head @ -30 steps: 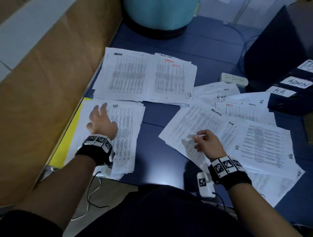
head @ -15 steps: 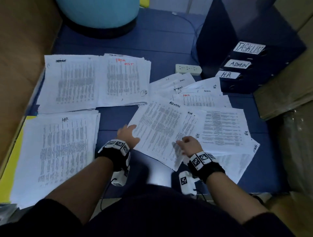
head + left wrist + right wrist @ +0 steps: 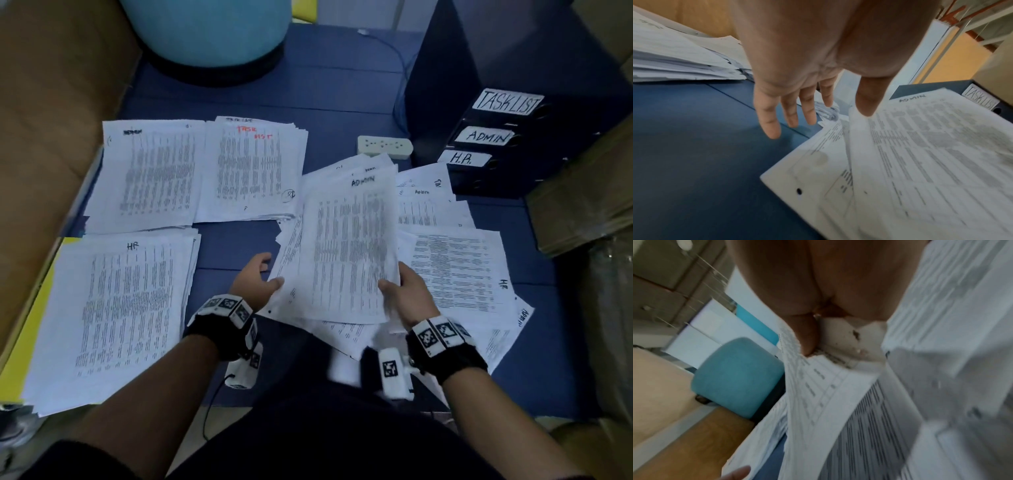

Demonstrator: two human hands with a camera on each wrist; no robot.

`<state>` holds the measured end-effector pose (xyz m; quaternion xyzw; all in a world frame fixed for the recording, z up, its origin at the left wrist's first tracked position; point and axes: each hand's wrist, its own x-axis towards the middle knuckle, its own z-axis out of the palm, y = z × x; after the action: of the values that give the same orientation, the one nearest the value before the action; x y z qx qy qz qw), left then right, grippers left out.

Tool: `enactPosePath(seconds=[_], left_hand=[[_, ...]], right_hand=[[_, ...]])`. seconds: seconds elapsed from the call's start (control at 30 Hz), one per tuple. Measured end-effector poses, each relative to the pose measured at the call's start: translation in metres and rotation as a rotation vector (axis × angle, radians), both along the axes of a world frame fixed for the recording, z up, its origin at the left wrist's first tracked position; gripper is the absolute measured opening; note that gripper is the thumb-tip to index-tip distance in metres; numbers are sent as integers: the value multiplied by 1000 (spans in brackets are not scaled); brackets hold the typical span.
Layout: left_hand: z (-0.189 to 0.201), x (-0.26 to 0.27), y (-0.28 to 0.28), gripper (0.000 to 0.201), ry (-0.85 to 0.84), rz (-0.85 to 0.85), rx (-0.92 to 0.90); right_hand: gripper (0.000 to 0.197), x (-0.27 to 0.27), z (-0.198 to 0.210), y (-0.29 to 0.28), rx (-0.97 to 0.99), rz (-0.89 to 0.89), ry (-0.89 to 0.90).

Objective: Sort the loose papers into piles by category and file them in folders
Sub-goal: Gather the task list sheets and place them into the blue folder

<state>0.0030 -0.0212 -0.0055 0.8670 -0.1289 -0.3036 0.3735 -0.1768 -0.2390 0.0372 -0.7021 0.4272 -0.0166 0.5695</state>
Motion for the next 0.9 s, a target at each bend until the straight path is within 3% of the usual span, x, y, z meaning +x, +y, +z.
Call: enactPosePath(seconds=[0.17, 0.23, 0.3, 0.4, 0.47, 0.53, 0.63, 0.73, 0.9], left_hand=[[21, -2, -19, 76, 218, -28, -214], [29, 0, -21, 80, 191, -79, -300], [35, 4, -20, 70, 135, -75, -360], [40, 11, -17, 31, 134, 131, -390], [40, 18, -8, 29, 43, 197, -302], [39, 26, 7, 30, -12, 229, -242], [35, 39, 33, 28, -32, 264, -177], [34, 45, 53, 8, -73, 284, -83], [36, 49, 70, 6, -104, 260, -28]], right_hand=[[30, -13, 32, -5, 149, 50, -194], [30, -8, 36, -1, 190, 71, -229], [30, -2, 34, 4, 194, 94, -236], [19, 6, 20, 12, 155, 97, -166], [5, 8, 4, 16, 147, -6, -92], [19, 7, -16, 17, 29, -96, 63], [57, 4, -42, 23, -186, -119, 377], [89, 12, -51, 40, -251, -149, 559], [101, 26, -60, 62, -292, -132, 657]])
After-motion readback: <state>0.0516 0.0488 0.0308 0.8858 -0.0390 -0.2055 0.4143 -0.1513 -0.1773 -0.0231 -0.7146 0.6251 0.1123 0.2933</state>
